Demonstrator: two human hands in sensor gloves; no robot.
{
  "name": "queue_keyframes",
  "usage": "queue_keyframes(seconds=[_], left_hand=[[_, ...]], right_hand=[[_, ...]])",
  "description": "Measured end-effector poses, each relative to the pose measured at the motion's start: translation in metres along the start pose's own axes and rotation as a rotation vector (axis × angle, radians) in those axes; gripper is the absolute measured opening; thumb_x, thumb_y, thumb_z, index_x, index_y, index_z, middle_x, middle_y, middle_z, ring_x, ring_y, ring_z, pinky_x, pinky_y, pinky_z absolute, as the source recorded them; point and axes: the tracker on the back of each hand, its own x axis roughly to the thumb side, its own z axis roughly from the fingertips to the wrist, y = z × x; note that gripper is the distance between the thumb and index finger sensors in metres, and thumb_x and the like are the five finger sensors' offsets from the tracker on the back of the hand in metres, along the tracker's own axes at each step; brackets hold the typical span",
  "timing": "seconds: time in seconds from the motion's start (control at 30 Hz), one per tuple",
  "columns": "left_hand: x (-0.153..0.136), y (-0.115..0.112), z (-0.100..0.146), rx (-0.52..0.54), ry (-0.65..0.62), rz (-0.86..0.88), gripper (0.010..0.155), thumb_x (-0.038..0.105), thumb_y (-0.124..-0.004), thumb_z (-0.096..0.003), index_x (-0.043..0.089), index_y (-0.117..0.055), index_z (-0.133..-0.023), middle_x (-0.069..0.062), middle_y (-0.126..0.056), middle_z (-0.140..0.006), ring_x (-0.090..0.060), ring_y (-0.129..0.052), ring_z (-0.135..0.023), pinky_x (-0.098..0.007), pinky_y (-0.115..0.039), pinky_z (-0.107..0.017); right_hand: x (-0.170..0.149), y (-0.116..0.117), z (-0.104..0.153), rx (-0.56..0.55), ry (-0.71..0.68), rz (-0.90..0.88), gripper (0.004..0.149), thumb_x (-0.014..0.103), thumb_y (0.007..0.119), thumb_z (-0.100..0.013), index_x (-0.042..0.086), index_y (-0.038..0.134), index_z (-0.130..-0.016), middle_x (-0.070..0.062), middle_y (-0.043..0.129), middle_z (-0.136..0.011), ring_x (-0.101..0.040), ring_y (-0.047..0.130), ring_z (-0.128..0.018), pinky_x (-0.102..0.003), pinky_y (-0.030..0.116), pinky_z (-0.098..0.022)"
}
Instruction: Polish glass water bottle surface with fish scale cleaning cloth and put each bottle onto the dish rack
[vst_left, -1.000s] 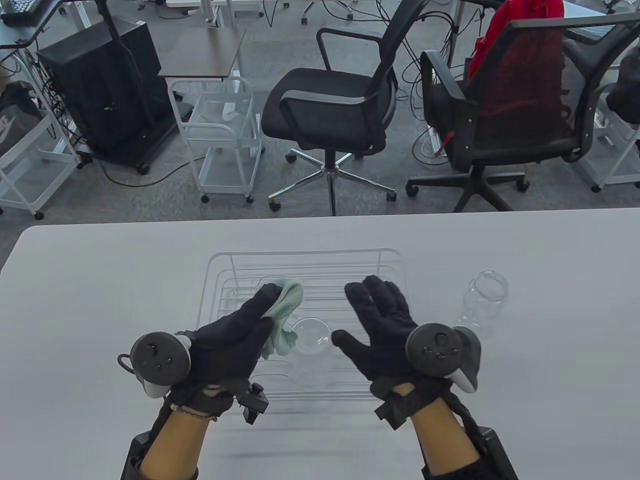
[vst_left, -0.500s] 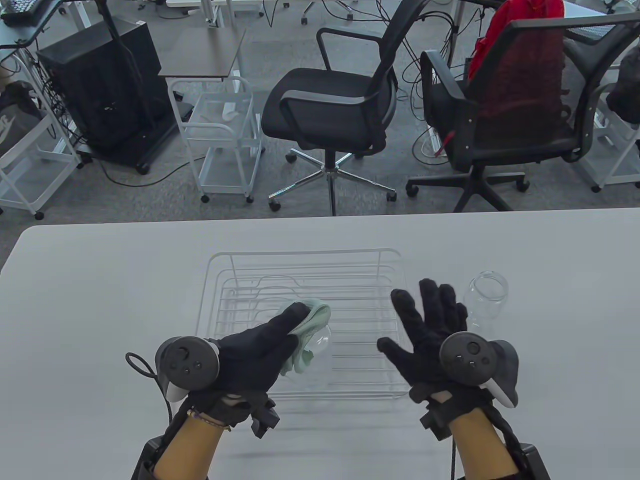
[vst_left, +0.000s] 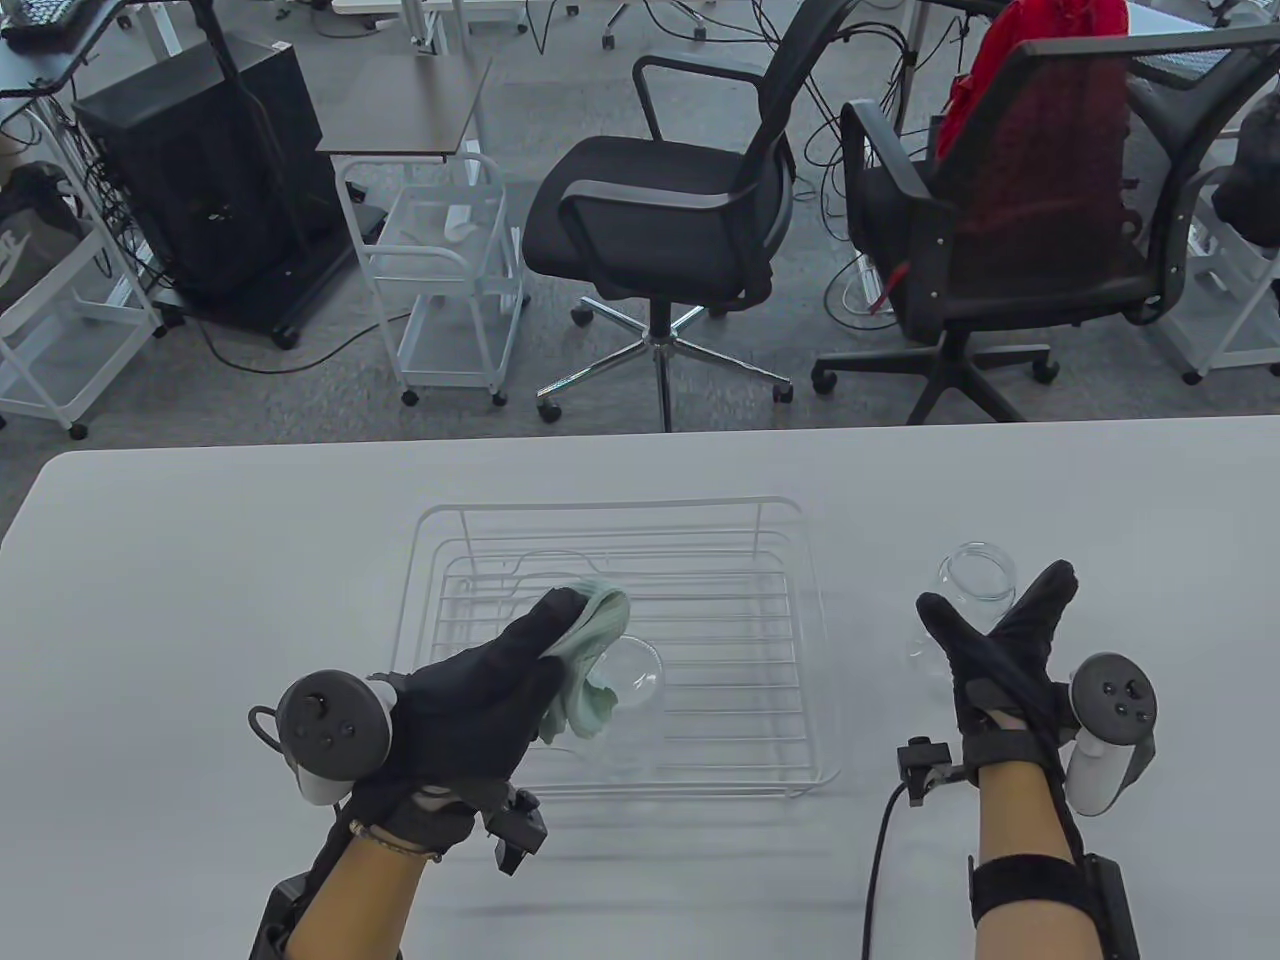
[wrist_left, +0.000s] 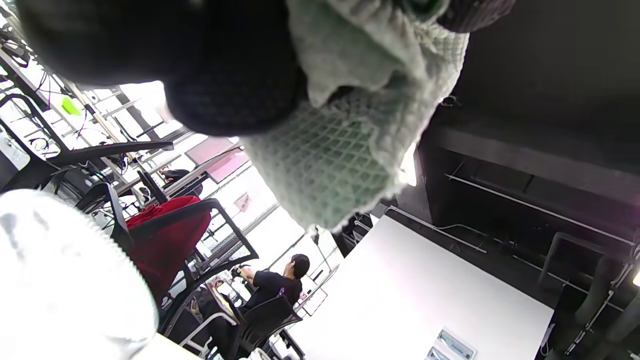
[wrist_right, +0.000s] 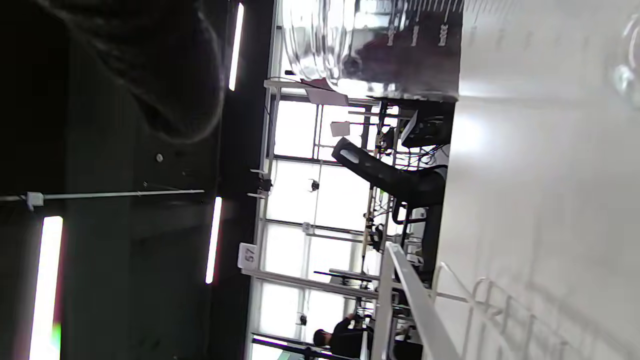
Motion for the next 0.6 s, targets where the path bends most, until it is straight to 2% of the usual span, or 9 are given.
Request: queue_keyframes(seconds=[0.07,0.1,0.17,0.23,0.33,0.4,0.47,0.53,0.6], left_hand=[[0.0,0.002,-0.001,0.0,0.0,0.015,0.051,0.054,-0.069,-0.0559,0.045,-0.065,-0.106,-0.004,-0.098,-0.062,-0.03,-0.109,-0.038,-0.04,-0.095,-0.02],[0.001,0.003,-0.002,0.004,-0.004,0.023,0.051,0.054,-0.069,-0.0558,0.045,-0.065,-0.106,-0.004,-0.098,-0.062,-0.03,-0.109,-0.038,-0.04,-0.095,-0.02],[0.002,0.005,-0.002,0.011,-0.01,0.035,0.051,0.054,-0.069,-0.0558,0.045,-0.065,-0.106,-0.004,-0.098,-0.062,-0.03,-0.109,-0.038,-0.04,-0.095,-0.02],[0.005,0.006,-0.002,0.016,-0.019,0.037,0.051,0.054,-0.069,-0.0559,0.045,-0.065,-0.106,-0.004,-0.098,-0.062,-0.03,-0.109,-0.038,-0.04,-0.095,-0.02],[0.008,0.01,-0.002,0.026,-0.03,0.04,0.051,0.054,-0.069,-0.056,0.045,-0.065,-0.106,-0.004,-0.098,-0.062,-0.03,-0.109,-0.038,-0.04,-0.095,-0.02],[0.008,0.011,-0.001,0.034,-0.033,0.046,0.051,0.054,-0.069,-0.056,0.045,-0.065,-0.106,-0.004,-0.098,-0.062,-0.03,-0.109,-0.038,-0.04,-0.095,-0.02],[0.008,0.011,-0.002,0.033,-0.031,0.054,0.051,0.054,-0.069,-0.0559,0.045,-0.065,-0.107,-0.004,-0.098,-0.062,-0.03,-0.109,-0.038,-0.04,-0.095,-0.02],[0.007,0.011,-0.003,0.035,-0.031,0.054,0.051,0.054,-0.069,-0.0559,0.045,-0.065,-0.106,-0.004,-0.098,-0.062,-0.03,-0.109,-0.038,-0.04,-0.095,-0.02],[0.007,0.011,-0.003,0.031,-0.032,0.053,0.051,0.054,-0.069,-0.0559,0.045,-0.065,-0.106,-0.004,-0.098,-0.062,-0.03,-0.109,-0.038,-0.04,-0.095,-0.02]], right_hand=[[-0.007,0.004,-0.001,-0.073,-0.013,0.042,0.116,0.05,0.096,-0.045,0.029,-0.004,-0.1,-0.017,0.006,-0.118,-0.051,0.01,-0.101,-0.08,0.01,-0.059],[-0.007,0.007,-0.001,-0.114,0.023,0.101,0.115,0.046,0.097,-0.045,0.03,-0.003,-0.1,-0.018,0.007,-0.117,-0.052,0.006,-0.101,-0.08,0.01,-0.061],[-0.013,0.009,-0.005,-0.133,0.006,0.194,0.116,0.047,0.096,-0.044,0.029,-0.004,-0.099,-0.016,0.011,-0.118,-0.051,0.015,-0.103,-0.079,0.015,-0.063],[-0.02,0.011,-0.007,-0.143,0.051,0.212,0.116,0.044,0.097,-0.044,0.033,-0.004,-0.098,-0.01,0.01,-0.118,-0.051,0.013,-0.103,-0.078,0.012,-0.064],[-0.03,0.009,-0.012,-0.173,0.082,0.189,0.117,0.042,0.098,-0.045,0.043,-0.01,-0.092,-0.01,0.002,-0.117,-0.052,0.014,-0.104,-0.078,0.012,-0.066],[-0.034,0.007,-0.013,-0.202,0.115,0.184,0.119,0.041,0.098,-0.046,0.043,-0.013,-0.089,-0.011,-0.001,-0.116,-0.054,0.017,-0.103,-0.079,0.014,-0.067],[-0.041,0.004,-0.014,-0.212,0.141,0.14,0.119,0.04,0.099,-0.045,0.042,-0.011,-0.09,-0.01,0.005,-0.117,-0.055,0.018,-0.103,-0.079,0.014,-0.067],[-0.046,0.0,-0.014,-0.219,0.152,0.116,0.115,0.037,0.099,-0.046,0.043,-0.005,-0.093,-0.002,0.024,-0.12,-0.046,0.021,-0.107,-0.077,0.011,-0.068],[-0.046,-0.003,-0.013,-0.241,0.163,0.114,0.115,0.04,0.102,-0.044,0.042,-0.001,-0.096,0.002,0.03,-0.12,-0.038,0.03,-0.11,-0.076,0.008,-0.068]])
